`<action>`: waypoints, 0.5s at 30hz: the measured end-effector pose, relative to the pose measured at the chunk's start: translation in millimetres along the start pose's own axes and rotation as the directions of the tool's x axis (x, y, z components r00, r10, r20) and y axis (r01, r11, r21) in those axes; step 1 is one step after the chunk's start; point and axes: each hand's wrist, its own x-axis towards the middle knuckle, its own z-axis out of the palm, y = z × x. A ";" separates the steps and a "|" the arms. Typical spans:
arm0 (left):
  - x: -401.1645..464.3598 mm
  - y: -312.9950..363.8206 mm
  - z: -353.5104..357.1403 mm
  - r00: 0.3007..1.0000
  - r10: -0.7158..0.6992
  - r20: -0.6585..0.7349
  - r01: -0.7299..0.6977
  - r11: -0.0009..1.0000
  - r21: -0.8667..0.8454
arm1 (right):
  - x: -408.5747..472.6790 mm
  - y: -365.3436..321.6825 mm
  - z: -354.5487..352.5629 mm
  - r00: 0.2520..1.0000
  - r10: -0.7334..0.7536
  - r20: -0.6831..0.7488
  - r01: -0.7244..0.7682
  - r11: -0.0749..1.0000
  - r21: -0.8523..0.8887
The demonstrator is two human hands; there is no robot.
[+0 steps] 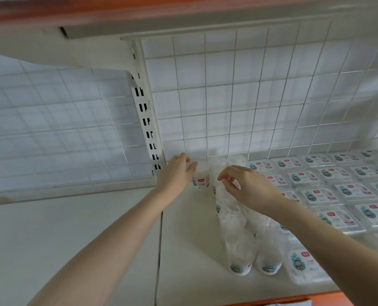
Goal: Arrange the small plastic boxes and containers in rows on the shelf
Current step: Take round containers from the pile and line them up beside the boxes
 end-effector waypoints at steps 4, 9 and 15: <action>-25.9 -19.0 -13.9 0.999 0.003 0.034 -0.004 1.000 0.004 | 9.9 -8.8 0.8 1.000 0.001 0.004 -0.001 0.999 -0.054; -91.7 -54.8 -31.7 0.989 -0.085 0.125 0.082 0.996 0.023 | 34.2 -40.8 12.2 0.997 -0.068 0.035 0.071 0.996 -0.061; -165.2 -119.7 -59.4 0.997 -0.070 0.031 0.066 0.992 0.111 | 59.1 -118.9 52.8 0.949 -0.271 0.164 0.281 0.959 -0.042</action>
